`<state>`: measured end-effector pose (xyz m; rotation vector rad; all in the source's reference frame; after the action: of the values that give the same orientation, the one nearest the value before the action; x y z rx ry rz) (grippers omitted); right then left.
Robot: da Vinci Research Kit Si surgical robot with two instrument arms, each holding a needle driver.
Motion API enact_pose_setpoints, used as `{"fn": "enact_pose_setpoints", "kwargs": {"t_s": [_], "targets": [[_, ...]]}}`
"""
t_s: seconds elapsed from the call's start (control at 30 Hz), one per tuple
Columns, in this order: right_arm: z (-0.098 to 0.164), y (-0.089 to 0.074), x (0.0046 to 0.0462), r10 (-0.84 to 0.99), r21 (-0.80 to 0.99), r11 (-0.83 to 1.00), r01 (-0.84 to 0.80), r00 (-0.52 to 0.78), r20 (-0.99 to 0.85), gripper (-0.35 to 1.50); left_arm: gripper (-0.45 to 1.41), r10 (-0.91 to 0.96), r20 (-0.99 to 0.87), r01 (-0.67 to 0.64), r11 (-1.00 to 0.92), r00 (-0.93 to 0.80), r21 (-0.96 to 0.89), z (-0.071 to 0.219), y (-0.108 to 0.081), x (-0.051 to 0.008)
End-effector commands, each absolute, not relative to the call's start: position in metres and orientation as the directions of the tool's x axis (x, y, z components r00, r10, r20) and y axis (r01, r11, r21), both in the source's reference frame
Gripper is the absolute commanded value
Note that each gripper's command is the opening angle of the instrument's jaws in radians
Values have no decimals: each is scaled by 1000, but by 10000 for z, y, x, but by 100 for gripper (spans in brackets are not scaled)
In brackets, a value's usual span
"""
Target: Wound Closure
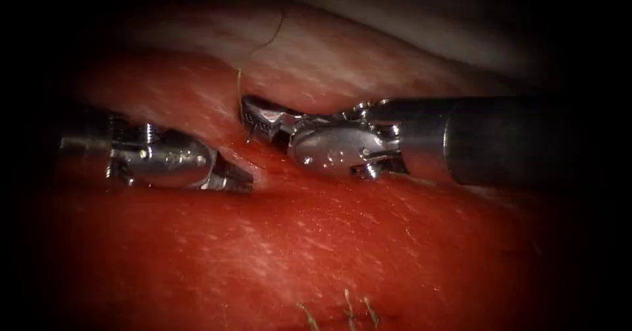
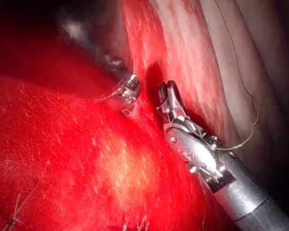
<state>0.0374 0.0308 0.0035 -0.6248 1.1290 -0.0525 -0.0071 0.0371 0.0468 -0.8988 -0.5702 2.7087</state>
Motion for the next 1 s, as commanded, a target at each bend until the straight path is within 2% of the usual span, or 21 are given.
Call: {"fn": "enact_pose_setpoints", "kwargs": {"t_s": [0.03, 0.3, 0.67, 1.0], "targets": [[36, 311, 383, -302, -448, 849, -279, 440, -846, -35, -17, 333, -522, -93, -897, -785, -432, 474, 366, -76], [41, 299, 384, -162, -308, 908, -283, 440, -883, -35, -17, 332, -523, -92, -897, -785, -432, 474, 366, -75], [46, 299, 386, -128, -267, 923, -278, 431, -893, -35, -18, 331, -523, -91, -897, -785, -432, 474, 366, -74], [64, 289, 386, 12, -121, 955, -269, 445, -896, -35, -18, 329, -525, -87, -897, -785, -432, 475, 366, -71]]}}
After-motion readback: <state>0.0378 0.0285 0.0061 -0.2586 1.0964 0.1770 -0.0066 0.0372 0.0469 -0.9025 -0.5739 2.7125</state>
